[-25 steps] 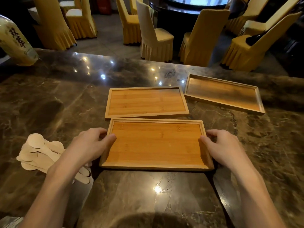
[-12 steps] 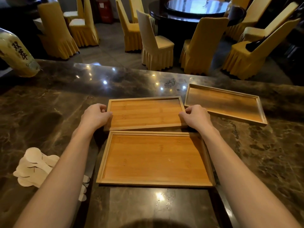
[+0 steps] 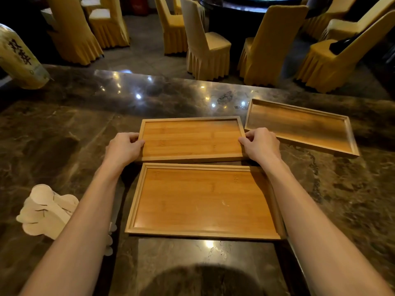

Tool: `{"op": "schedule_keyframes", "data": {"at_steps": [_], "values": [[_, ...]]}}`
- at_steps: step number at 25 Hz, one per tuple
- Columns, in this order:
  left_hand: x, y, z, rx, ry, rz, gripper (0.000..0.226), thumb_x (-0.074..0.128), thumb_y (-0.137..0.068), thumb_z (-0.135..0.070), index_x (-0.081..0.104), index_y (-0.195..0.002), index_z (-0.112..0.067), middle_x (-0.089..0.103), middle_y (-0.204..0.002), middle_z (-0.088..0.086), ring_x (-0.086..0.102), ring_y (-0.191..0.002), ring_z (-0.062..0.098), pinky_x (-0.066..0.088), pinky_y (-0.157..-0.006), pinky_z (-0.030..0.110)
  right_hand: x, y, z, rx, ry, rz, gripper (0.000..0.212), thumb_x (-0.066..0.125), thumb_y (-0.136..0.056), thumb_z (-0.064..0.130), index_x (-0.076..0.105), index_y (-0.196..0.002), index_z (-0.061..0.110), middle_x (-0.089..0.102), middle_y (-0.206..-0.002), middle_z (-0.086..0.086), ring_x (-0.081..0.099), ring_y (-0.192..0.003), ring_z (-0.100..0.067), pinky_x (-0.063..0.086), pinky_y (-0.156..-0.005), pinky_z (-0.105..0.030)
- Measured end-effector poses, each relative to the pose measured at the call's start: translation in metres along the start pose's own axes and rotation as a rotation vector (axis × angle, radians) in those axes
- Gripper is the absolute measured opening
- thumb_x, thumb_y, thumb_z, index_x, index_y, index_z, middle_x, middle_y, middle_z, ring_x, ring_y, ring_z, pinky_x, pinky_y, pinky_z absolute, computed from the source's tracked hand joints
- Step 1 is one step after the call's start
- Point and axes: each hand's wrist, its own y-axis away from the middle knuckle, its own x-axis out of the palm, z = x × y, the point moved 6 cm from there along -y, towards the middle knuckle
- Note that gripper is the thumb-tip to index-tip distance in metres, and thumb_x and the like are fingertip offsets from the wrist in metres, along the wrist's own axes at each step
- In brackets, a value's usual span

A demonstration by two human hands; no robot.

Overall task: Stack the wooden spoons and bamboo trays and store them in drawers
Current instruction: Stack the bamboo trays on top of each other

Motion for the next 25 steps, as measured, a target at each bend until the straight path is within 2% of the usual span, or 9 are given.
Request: {"op": "schedule_keyframes", "data": {"at_steps": [2,4,6,11,13,15,17,20,25], "values": [[-0.004,0.002,-0.005,0.012,0.07,-0.021,0.036,0.049,-0.093,-0.03,0.054,-0.127,-0.022,0.061,-0.116,0.002,0.054,-0.097,0.017,0.045,-0.09,0.042,-0.008,0.001,0.003,-0.027,-0.013,-0.038,0.03,0.058,-0.09,0.028,0.065,-0.112,0.009,0.068,-0.105,-0.009,0.06,-0.093,-0.019,0.043,-0.073,-0.029],[-0.013,0.004,-0.016,0.047,0.093,-0.054,0.037,0.047,-0.093,-0.031,0.053,-0.129,-0.023,0.06,-0.121,0.004,0.054,-0.103,0.02,0.045,-0.093,0.045,-0.021,0.003,0.006,-0.056,-0.035,-0.083,0.029,0.059,-0.089,0.027,0.066,-0.112,0.009,0.069,-0.104,-0.008,0.059,-0.086,-0.014,0.044,-0.07,-0.027],[-0.026,0.012,-0.028,0.105,0.099,-0.098,0.038,0.047,-0.094,-0.031,0.051,-0.13,-0.022,0.059,-0.123,0.005,0.054,-0.106,0.02,0.046,-0.09,0.041,-0.036,0.009,0.008,-0.089,-0.056,-0.13,0.028,0.059,-0.089,0.027,0.066,-0.11,0.011,0.069,-0.102,-0.006,0.054,-0.079,-0.009,0.045,-0.066,-0.024],[-0.048,0.064,-0.036,0.22,0.122,-0.109,0.042,0.047,-0.093,-0.037,0.044,-0.134,-0.029,0.054,-0.112,-0.006,0.052,-0.098,0.011,0.037,-0.062,0.017,-0.074,0.058,-0.004,-0.155,-0.096,-0.241,0.028,0.059,-0.088,0.031,0.066,-0.109,0.015,0.069,-0.098,-0.001,0.054,-0.078,-0.004,0.046,-0.064,-0.021],[-0.046,0.087,-0.026,0.217,0.087,-0.09,0.043,0.046,-0.092,-0.04,0.044,-0.134,-0.031,0.047,-0.111,-0.008,0.046,-0.1,0.009,0.036,-0.065,0.02,-0.084,0.084,-0.014,-0.154,-0.063,-0.248,0.03,0.06,-0.087,0.033,0.065,-0.111,0.016,0.07,-0.098,0.0,0.054,-0.079,-0.003,0.046,-0.062,-0.019],[-0.037,0.104,-0.012,0.176,0.1,-0.03,0.044,0.047,-0.091,-0.04,0.044,-0.134,-0.031,0.046,-0.115,-0.008,0.043,-0.1,0.009,0.037,-0.07,0.024,-0.087,0.107,-0.026,-0.125,-0.008,-0.236,0.033,0.06,-0.086,0.034,0.065,-0.113,0.015,0.07,-0.099,-0.003,0.056,-0.079,-0.006,0.05,-0.064,-0.025],[-0.026,0.118,-0.001,0.149,0.084,0.031,0.043,0.047,-0.092,-0.038,0.044,-0.134,-0.032,0.047,-0.107,-0.013,0.044,-0.088,0.003,0.034,-0.063,0.02,-0.083,0.125,-0.034,-0.095,0.035,-0.213,0.034,0.061,-0.086,0.032,0.064,-0.114,0.015,0.07,-0.101,-0.005,0.06,-0.083,-0.012,0.051,-0.069,-0.031],[-0.015,0.132,0.009,0.164,0.081,0.05,0.04,0.048,-0.093,-0.033,0.045,-0.132,-0.033,0.048,-0.089,-0.024,0.044,-0.074,-0.006,0.031,-0.058,0.015,-0.073,0.142,-0.043,-0.074,0.049,-0.168,0.035,0.061,-0.087,0.031,0.063,-0.116,0.012,0.07,-0.104,-0.008,0.063,-0.089,-0.018,0.049,-0.071,-0.031],[-0.019,0.145,0.018,0.2,0.009,0.018,0.039,0.048,-0.093,-0.032,0.048,-0.132,-0.031,0.056,-0.101,-0.012,0.048,-0.087,0.004,0.036,-0.065,0.023,-0.064,0.158,-0.045,-0.089,0.028,-0.175,0.032,0.06,-0.087,0.03,0.066,-0.113,0.011,0.07,-0.101,-0.008,0.064,-0.088,-0.021,0.047,-0.074,-0.031]]}}
